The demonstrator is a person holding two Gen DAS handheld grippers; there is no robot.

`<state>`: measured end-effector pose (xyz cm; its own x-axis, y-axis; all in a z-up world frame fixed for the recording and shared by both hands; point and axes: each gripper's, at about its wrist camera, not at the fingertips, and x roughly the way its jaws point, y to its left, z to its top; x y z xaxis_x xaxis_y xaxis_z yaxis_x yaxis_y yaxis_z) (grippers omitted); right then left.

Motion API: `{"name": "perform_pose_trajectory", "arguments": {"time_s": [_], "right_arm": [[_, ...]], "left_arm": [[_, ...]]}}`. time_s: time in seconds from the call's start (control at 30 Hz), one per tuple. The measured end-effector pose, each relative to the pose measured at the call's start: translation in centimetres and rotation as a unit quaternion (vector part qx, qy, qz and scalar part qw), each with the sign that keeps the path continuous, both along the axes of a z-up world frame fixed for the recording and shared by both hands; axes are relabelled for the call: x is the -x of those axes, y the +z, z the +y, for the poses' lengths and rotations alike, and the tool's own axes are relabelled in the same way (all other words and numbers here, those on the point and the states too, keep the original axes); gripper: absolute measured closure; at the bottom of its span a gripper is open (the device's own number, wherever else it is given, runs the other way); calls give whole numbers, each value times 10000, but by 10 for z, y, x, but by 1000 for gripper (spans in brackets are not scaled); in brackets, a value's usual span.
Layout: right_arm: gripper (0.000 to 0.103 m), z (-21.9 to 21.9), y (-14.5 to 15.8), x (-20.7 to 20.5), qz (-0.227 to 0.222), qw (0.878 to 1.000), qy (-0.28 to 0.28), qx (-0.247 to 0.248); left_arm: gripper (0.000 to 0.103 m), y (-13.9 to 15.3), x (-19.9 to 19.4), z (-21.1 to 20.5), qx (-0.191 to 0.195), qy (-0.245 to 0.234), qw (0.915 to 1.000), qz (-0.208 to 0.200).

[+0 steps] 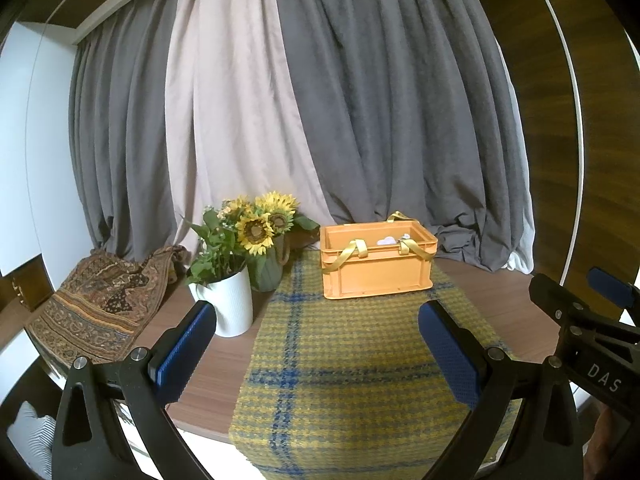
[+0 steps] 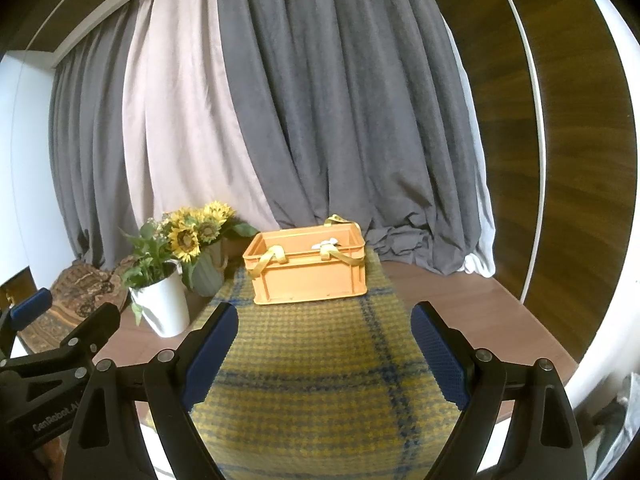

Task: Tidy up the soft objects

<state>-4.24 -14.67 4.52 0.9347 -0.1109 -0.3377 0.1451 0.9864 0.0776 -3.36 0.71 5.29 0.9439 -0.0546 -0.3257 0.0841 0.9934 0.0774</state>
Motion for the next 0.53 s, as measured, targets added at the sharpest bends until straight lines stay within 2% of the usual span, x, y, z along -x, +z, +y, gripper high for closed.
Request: {"name": "perform_pose_trajectory", "arguments": {"time_s": [0.53], "right_arm": [[14,-4,2,4,-52,10000,-26,20]], "left_arm": [[0,2,1,-4,-21,22,10000,-49]]}}
